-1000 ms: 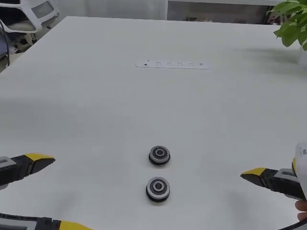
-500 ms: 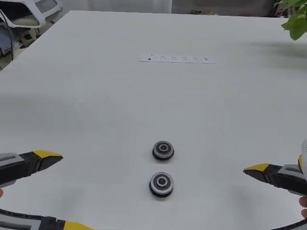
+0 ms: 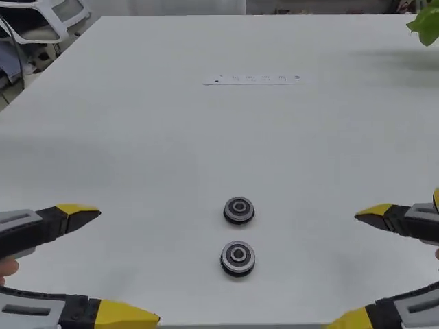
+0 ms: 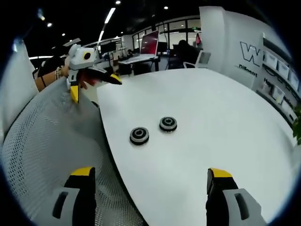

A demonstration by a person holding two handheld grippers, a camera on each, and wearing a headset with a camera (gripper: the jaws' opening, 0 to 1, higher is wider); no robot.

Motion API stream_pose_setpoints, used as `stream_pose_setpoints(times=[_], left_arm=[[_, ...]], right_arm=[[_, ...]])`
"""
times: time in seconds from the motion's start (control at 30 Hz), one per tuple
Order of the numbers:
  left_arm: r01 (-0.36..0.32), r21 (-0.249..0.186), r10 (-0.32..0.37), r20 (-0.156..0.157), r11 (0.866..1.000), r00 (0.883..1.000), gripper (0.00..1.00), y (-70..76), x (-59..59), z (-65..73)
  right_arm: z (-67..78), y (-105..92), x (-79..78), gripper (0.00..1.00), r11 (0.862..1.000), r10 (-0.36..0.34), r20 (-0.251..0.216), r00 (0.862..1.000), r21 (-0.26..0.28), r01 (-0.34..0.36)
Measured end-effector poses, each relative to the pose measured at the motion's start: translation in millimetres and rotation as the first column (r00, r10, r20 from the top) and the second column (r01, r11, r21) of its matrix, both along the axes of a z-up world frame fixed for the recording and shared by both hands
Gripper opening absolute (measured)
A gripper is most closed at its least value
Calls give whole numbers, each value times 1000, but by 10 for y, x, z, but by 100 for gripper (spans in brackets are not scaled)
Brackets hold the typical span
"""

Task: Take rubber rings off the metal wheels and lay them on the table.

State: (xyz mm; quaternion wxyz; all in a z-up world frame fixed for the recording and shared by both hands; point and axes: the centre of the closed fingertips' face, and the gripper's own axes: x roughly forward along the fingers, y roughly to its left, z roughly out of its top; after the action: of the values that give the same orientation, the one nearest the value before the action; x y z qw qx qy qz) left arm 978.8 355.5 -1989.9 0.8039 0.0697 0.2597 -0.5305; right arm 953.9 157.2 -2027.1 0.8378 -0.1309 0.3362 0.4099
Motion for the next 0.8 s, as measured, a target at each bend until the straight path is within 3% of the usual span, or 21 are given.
stream_pose_setpoints(times=[0.1, 0.23, 0.5, 0.57, 0.67, 0.8], left_arm=[[14, -4, -14, 11, 1000, 1000, 99, -23, 32, 69], [30, -9, -29, 62, 1000, 998, 99, -66, 121, 245], [53, -5, -52, 123, 999, 991, 99, -92, 246, 430], [64, 7, -64, 139, 998, 988, 99, -112, 268, 461], [84, 33, -88, 155, 996, 984, 98, -156, 280, 492], [145, 52, -153, 197, 988, 968, 99, -314, 270, 614]], right_arm=[[133, 52, 117, 95, 1000, 23, 24, 999, -1, -23], [268, 122, 247, 95, 998, 57, 52, 997, -14, -56], [526, 401, 516, 88, 987, 162, 122, 979, -8, -162], [533, 509, 523, 87, 978, 209, 107, 972, -11, -209], [531, 681, 527, 84, 950, 313, 125, 941, -59, -308], [490, 810, 571, 81, 939, 345, 141, 928, -61, -340]])
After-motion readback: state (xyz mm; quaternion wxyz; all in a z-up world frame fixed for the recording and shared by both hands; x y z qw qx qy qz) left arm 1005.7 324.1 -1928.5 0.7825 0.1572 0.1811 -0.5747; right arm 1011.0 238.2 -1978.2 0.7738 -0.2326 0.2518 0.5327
